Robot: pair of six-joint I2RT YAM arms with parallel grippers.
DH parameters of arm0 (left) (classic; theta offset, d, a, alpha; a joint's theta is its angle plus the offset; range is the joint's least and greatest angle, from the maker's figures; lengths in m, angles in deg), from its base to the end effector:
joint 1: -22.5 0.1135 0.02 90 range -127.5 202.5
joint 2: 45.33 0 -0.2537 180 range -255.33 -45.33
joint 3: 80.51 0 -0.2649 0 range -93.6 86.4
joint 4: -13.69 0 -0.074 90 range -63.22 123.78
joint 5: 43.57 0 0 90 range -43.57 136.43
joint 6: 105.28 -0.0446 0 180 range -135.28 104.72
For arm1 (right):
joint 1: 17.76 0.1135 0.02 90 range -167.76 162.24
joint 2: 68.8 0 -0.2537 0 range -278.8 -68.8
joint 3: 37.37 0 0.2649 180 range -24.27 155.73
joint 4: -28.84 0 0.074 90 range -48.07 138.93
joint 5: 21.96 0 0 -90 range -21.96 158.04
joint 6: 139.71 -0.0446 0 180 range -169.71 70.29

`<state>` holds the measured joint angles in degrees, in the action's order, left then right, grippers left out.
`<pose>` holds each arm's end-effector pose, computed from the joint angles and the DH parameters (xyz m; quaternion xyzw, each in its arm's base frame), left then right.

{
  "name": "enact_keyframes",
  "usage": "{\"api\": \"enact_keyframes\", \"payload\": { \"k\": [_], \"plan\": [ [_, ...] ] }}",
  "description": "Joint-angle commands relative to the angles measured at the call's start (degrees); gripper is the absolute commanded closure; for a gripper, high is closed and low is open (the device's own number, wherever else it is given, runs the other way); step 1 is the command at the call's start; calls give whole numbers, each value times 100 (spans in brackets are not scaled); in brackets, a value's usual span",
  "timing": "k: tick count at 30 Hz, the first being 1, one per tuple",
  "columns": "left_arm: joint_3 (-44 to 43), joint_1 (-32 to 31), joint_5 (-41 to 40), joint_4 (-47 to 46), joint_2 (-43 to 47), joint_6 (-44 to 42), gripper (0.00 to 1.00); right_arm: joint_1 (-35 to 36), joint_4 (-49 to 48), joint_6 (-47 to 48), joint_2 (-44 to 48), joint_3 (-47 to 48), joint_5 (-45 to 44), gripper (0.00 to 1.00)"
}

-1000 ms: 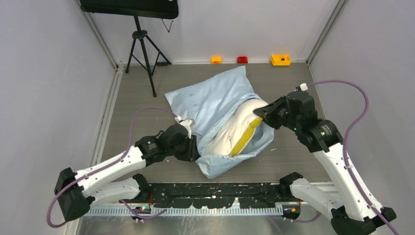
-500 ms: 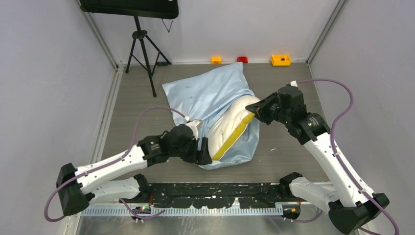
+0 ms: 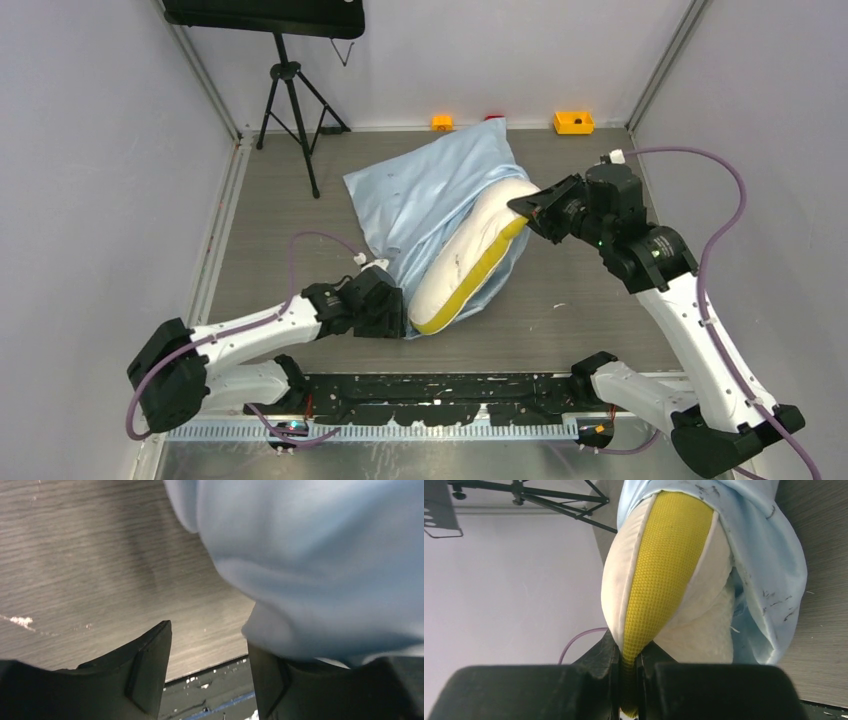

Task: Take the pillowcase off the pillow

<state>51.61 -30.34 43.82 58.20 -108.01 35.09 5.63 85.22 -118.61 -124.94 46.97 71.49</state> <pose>0.1346 -0.1742 0.1693 0.0148 0.9640 -0.1937 0.1815 0.1977 0.0884 0.3934 0.3174 0.7968 0.3881 0.3371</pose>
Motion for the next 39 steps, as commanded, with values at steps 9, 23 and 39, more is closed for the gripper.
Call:
{"api": "enact_keyframes", "payload": {
  "k": [9,23,39],
  "plan": [
    [-45,493,-1168,-1914,-1226,75,43,-56,45,-66,444,1500,-6,100],
    [-963,533,-1658,-1854,-1638,-498,37,-55,-13,748,865,1299,220,100],
    [-1309,582,-103,348,1748,-852,18,-47,-540,1957,1177,2,472,100]
  ]
}}
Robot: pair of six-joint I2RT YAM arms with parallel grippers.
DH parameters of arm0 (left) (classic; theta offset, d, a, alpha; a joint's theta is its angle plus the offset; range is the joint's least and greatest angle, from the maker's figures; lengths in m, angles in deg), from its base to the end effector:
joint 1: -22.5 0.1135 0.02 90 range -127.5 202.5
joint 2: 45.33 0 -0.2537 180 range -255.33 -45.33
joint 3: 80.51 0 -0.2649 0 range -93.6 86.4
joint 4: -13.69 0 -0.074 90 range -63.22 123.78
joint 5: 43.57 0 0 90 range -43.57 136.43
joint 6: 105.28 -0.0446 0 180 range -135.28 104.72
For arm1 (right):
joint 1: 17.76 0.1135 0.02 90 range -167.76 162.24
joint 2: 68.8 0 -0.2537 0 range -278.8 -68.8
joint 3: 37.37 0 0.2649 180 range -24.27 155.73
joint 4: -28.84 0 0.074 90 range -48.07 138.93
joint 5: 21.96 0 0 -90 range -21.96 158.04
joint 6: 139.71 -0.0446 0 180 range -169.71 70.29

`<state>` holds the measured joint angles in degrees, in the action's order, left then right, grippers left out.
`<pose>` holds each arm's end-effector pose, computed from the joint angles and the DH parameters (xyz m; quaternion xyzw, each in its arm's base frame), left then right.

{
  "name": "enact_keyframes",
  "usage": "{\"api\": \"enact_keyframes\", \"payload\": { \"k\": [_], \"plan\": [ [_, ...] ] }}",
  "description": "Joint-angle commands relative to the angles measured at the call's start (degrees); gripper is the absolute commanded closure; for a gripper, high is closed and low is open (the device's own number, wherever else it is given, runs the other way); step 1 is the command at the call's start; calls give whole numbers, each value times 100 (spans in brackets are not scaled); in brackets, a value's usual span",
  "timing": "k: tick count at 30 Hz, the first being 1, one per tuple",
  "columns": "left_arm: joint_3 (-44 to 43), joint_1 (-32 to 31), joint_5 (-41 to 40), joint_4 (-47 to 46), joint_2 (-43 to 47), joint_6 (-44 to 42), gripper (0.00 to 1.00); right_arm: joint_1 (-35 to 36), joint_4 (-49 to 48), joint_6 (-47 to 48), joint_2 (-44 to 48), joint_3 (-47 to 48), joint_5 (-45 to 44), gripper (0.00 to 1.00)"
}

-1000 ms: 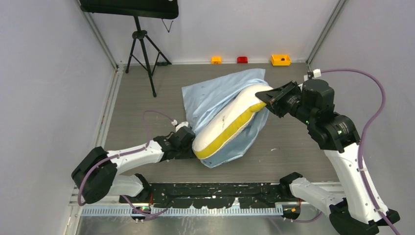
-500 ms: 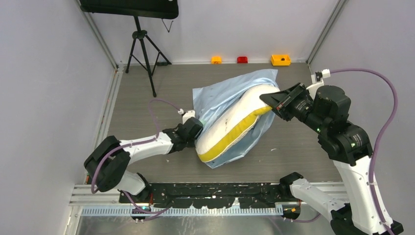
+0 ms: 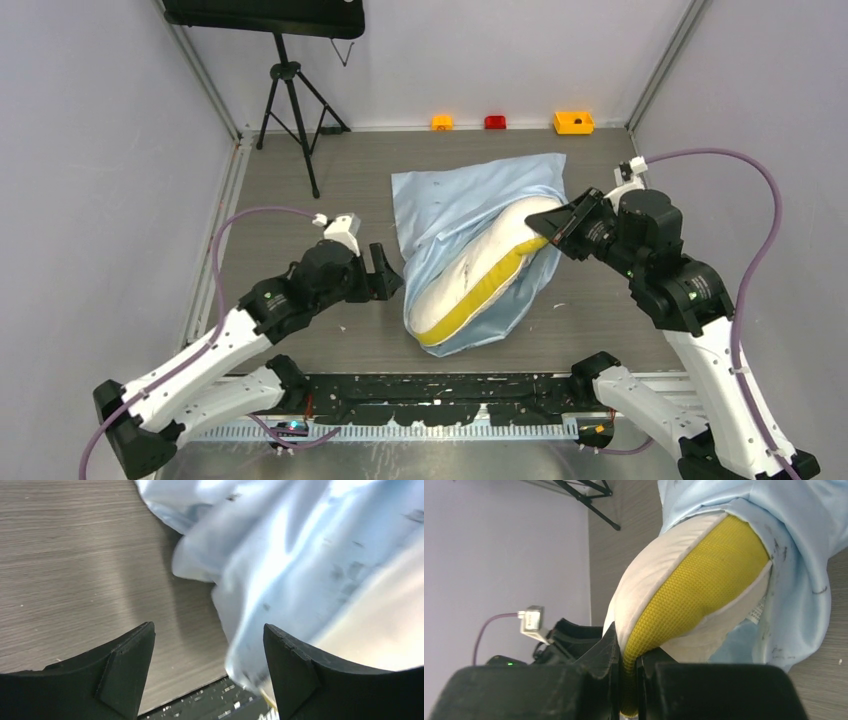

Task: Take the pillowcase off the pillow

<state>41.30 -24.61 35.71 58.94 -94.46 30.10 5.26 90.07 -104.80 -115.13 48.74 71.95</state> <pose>0.1495 -0.1487 0.2775 -0.0289 0.8884 -0.2678 0.3717 0.1449 0.0649 0.4232 0.2097 0.7990 0.3765 0.4193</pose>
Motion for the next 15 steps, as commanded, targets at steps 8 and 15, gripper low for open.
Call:
{"api": "enact_keyframes", "payload": {
  "k": [8,15],
  "plan": [
    [-279,1,2481,-820,-102,-895,18,-15,-1083,913,442,-520,915,100],
    [-305,-8,1929,-1049,-738,-1181,22,-16,-1079,843,493,-491,1069,100]
  ]
}}
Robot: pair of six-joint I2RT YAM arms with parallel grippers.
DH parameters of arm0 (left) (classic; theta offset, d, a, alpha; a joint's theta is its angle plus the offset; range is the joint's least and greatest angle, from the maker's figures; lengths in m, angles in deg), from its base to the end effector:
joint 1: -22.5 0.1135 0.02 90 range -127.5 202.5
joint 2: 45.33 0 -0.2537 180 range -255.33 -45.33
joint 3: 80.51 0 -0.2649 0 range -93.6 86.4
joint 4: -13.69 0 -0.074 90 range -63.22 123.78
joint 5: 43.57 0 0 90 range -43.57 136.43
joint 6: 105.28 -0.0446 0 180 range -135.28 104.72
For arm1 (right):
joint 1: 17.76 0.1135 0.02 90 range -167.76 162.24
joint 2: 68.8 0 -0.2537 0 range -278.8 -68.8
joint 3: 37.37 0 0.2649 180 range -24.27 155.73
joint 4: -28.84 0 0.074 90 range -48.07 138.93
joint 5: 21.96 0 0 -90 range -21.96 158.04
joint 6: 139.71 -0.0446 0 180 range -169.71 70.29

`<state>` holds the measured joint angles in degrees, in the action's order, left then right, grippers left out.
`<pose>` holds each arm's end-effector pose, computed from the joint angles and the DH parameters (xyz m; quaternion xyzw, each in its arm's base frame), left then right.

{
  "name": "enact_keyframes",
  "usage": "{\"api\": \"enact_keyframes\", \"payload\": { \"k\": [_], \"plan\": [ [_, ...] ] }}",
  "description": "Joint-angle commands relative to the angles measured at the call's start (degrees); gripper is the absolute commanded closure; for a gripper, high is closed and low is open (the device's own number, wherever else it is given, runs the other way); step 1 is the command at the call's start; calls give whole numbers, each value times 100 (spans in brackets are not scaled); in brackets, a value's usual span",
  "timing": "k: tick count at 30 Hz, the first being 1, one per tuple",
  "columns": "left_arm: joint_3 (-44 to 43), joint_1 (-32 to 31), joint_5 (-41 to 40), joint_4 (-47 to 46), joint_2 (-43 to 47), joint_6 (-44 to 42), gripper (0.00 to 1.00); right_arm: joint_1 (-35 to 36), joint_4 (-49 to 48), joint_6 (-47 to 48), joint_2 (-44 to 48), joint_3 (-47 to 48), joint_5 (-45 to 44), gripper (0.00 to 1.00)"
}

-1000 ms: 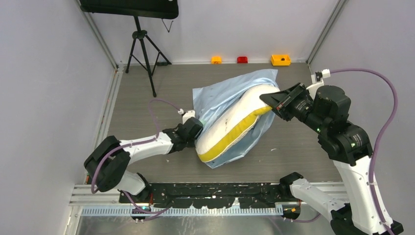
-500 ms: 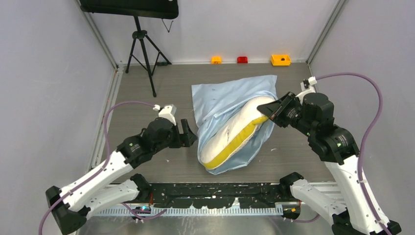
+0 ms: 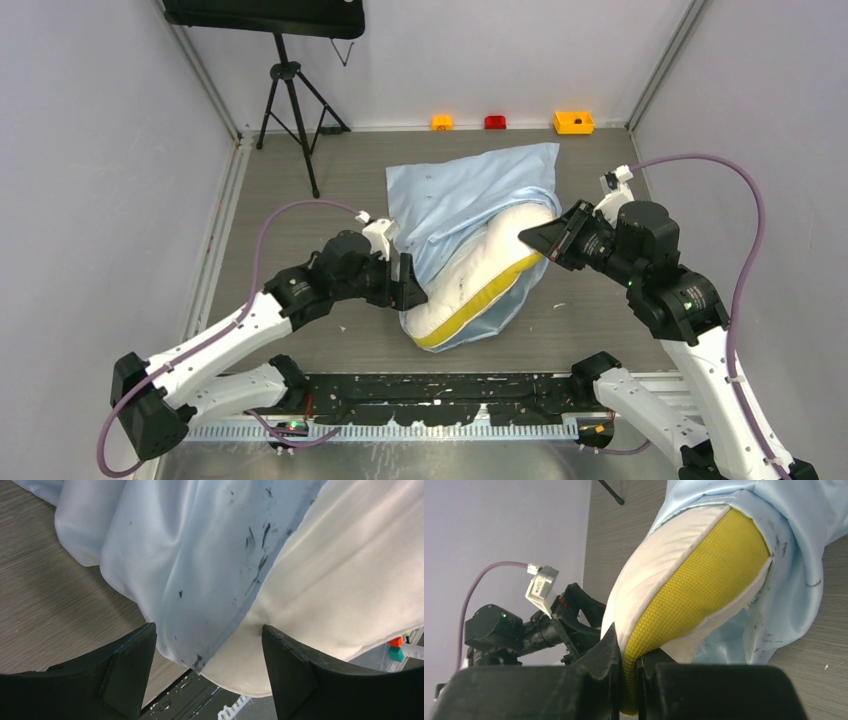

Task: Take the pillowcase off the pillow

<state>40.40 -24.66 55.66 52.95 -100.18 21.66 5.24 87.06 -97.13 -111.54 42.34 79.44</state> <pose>0.1544 -0.1770 0.2728 0.1157 0.8774 -0.3612 0.2938 0.1393 0.0687 0.4023 0.1189 0.8146 0.3909 0.4118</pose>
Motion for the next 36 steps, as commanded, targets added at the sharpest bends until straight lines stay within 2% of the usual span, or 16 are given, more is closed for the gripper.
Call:
{"api": "enact_keyframes", "payload": {
  "k": [1,4,6,15,19,23,28,32,36],
  "plan": [
    [-216,-4,-121,-463,-292,-374,24,-14,-765,68,134,161,338,100],
    [-188,9,-1046,-256,-477,-302,35,-11,-689,72,123,266,395,100],
    [-34,68,-1531,-240,-560,-197,38,-14,-612,94,117,383,424,100],
    [867,733,-1895,-1543,-1550,58,44,-15,-827,-325,-242,1544,671,100],
    [889,828,-2082,-2112,-2220,114,45,-9,-1235,-685,-254,1671,750,100],
    [605,839,-1882,-2234,-2617,158,46,-16,-1298,-777,-265,1533,759,100],
    [283,838,-1851,-1572,-1913,-65,42,-15,-1296,-703,-246,1116,708,100],
    [71,835,-1745,-619,-721,-355,29,-10,-1304,-521,-258,692,355,100],
    [-193,839,-1176,269,25,-616,18,-14,-1700,-664,-406,200,447,100]
  ]
}}
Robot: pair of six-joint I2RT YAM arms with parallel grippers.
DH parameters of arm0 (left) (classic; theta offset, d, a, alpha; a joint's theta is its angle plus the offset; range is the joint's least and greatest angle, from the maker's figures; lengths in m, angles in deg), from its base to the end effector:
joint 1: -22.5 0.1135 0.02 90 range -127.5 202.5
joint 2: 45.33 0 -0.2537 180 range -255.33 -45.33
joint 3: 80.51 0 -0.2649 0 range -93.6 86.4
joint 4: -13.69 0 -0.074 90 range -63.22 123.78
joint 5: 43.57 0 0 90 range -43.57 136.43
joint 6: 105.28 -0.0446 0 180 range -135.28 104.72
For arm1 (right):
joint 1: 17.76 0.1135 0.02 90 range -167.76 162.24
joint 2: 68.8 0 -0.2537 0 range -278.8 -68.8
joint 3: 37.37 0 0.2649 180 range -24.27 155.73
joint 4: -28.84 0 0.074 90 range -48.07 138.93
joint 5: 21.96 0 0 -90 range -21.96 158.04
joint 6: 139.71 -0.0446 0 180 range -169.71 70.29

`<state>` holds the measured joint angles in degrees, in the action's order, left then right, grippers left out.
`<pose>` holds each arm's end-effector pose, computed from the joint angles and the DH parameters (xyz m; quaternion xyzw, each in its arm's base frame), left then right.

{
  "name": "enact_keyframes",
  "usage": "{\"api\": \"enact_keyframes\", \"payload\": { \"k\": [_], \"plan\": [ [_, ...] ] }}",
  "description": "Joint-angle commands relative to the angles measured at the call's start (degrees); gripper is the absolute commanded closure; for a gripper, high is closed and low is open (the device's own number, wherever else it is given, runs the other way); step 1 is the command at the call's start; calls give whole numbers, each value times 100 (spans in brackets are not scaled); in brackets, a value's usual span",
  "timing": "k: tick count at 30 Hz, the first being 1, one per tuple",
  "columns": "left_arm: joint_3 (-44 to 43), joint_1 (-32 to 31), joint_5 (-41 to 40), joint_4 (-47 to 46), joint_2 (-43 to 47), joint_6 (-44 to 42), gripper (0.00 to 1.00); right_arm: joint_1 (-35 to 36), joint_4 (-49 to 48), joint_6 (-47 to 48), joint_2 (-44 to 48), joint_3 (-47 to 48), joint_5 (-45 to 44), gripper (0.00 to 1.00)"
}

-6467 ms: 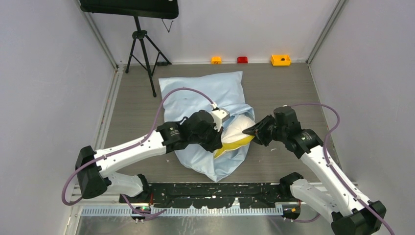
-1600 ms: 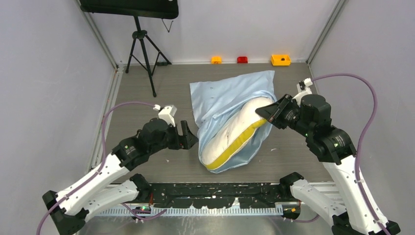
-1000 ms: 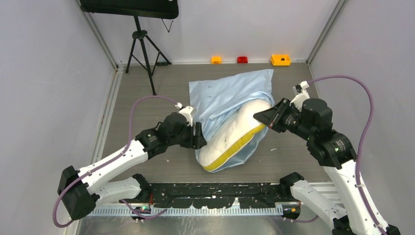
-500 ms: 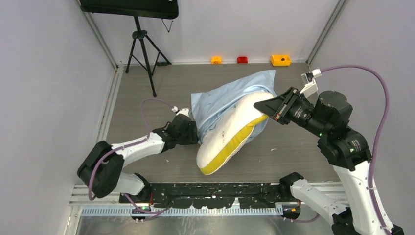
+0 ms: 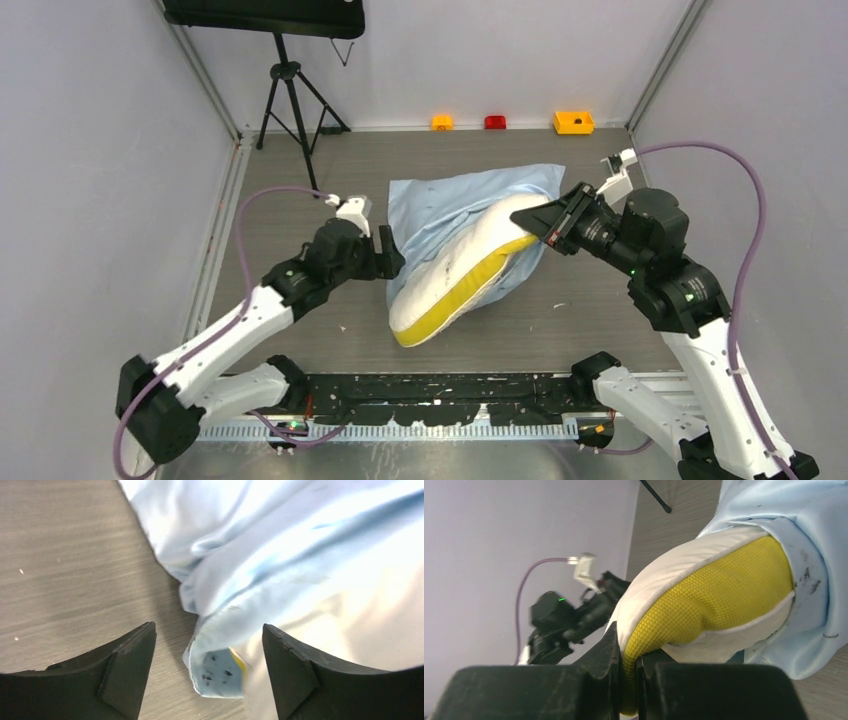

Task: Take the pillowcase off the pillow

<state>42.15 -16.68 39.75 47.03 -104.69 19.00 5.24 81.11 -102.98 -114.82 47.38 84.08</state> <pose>0.1986 -0.1551 0.2540 0.0112 0.8873 -0.2325 0.3982 0.1462 0.0755 0.4344 0.1197 0.7734 0.4646 0.4143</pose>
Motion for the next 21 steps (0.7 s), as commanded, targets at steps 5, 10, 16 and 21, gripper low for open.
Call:
{"api": "enact_keyframes", "payload": {
  "k": [5,10,16,21],
  "plan": [
    [-658,42,1285,1457,968,-576,7,-15,-1737,-393,-401,-799,494,100],
    [-978,-57,2099,1260,984,-708,0,6,-2058,-620,-833,-1045,941,100],
    [-1558,-1019,1303,1269,527,-1078,0,343,-2028,-584,-1093,-1142,624,100],
    [-2240,-2073,72,1561,-95,-1464,0,726,-2045,-572,-1283,-1060,347,100]
  ]
}}
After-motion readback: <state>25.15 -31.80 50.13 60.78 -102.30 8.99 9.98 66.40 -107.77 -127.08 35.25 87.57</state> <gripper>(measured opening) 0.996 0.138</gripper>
